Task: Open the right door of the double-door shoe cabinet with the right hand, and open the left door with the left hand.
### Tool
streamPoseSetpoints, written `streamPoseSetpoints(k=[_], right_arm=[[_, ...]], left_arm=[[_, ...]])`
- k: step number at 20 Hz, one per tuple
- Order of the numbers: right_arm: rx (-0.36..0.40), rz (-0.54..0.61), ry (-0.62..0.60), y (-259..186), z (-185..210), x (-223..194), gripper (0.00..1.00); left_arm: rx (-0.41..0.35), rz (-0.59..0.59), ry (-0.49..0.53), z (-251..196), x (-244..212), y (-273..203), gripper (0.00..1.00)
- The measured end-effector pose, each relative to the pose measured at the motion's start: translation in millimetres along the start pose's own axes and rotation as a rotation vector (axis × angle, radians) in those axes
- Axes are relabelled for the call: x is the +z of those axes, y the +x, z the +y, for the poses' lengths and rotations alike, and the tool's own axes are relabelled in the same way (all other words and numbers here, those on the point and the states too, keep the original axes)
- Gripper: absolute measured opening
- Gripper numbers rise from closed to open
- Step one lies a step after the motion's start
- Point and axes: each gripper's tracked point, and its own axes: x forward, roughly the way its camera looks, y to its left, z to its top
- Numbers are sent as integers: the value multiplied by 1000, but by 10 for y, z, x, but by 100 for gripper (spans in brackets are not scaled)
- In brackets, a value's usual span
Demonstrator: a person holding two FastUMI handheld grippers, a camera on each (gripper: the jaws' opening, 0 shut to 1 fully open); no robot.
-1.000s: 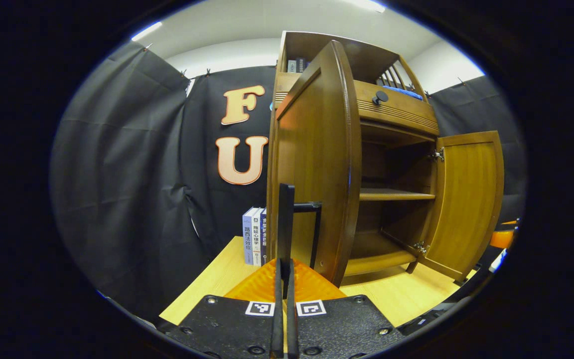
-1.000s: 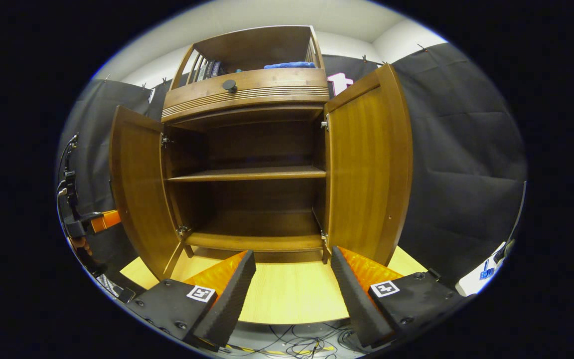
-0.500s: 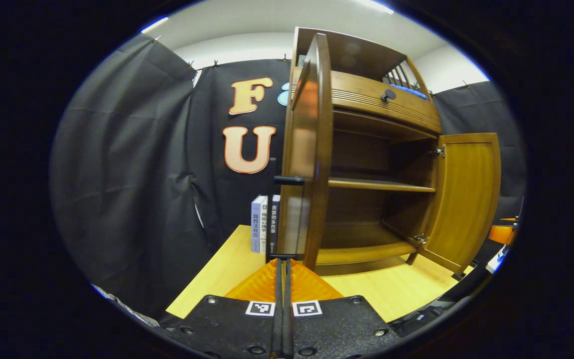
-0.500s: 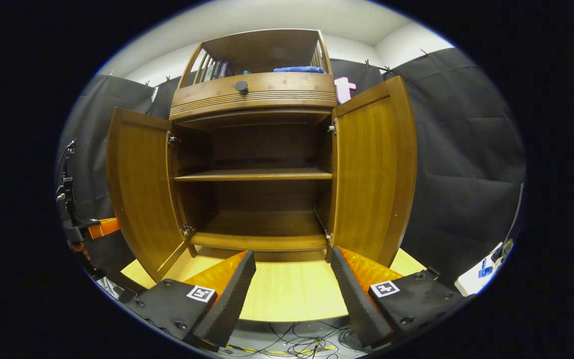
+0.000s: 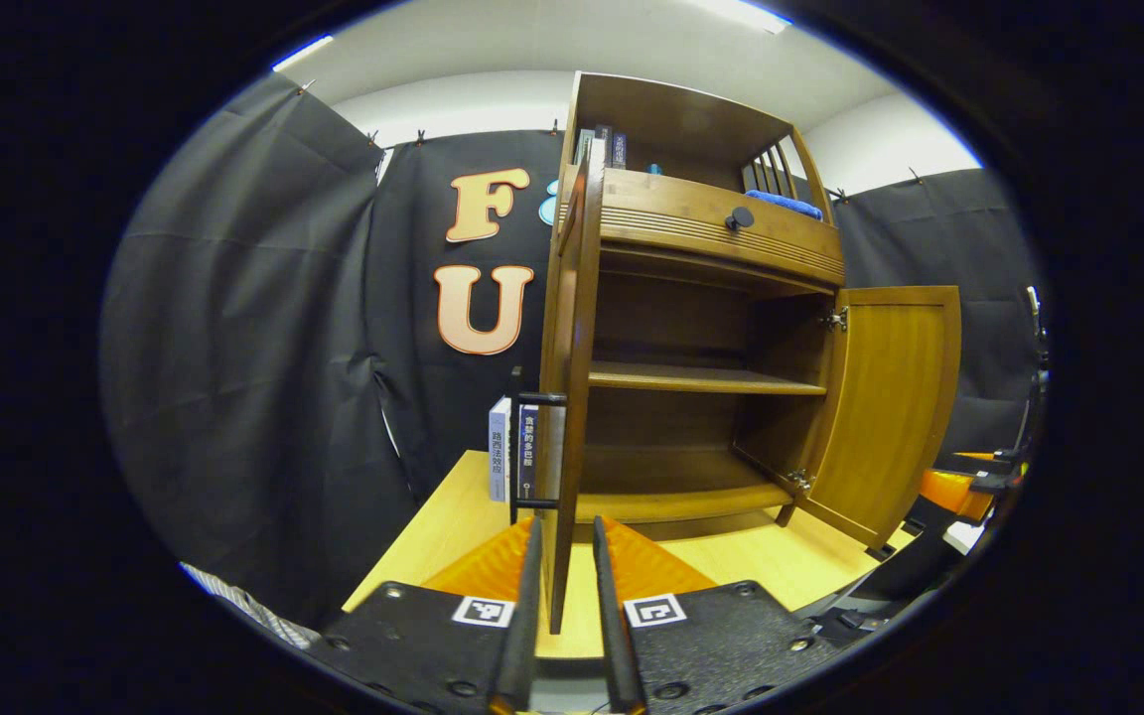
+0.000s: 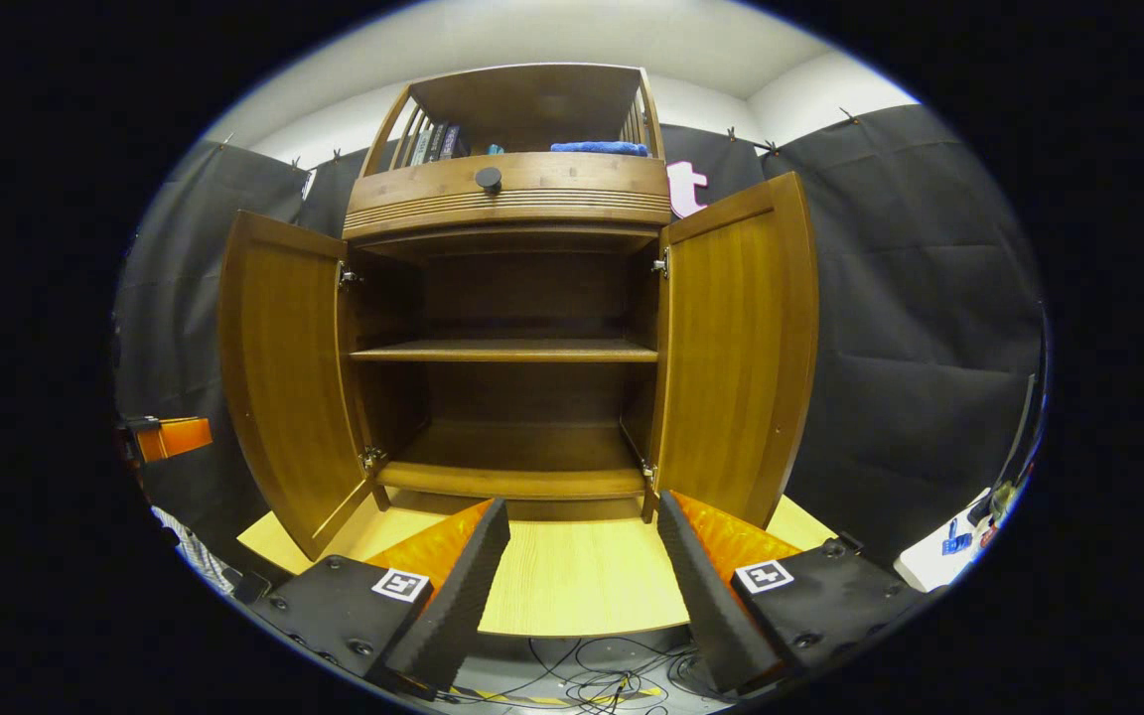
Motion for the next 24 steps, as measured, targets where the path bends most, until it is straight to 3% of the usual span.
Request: streamPoseSetpoints(k=[3,4,5,6,7,12,14,15,18,21,22,23,24], right_arm=[[-15,-7,0,-58,-49,47,89],[-22,-8,0,-69,-64,64,93],[-27,-9,1,-92,-74,73,96],[-31,-10,2,-97,-86,97,96],[-35,-11,4,-100,-95,121,89],[-41,-17,11,-154,-79,276,89],[-44,-25,3,-194,-80,356,89],[-46,-31,1,-214,-78,392,89],[-51,-46,-6,-242,-82,479,100],[-56,-50,-12,-270,-91,529,95],[-56,-52,-13,-269,-96,545,95],[-58,-53,-14,-275,-103,559,89],[-58,-51,-13,-282,-108,572,95]], left_arm=[[-10,-32,-13,-130,176,-170,49],[-18,-42,-18,-160,229,-198,45],[-17,-51,-25,-182,283,-223,48],[-14,-58,-31,-189,329,-232,51],[-8,-63,-36,-183,375,-243,54],[0,-97,-48,-194,621,-331,59],[1,-116,-33,-201,712,-339,64],[0,-121,-31,-202,739,-344,73],[-9,-126,-42,-251,807,-334,74],[-14,-140,-30,-319,903,-344,86],[-16,-148,-17,-341,937,-361,86],[-20,-156,-6,-368,970,-378,91],[-20,-166,3,-374,1013,-388,96]])
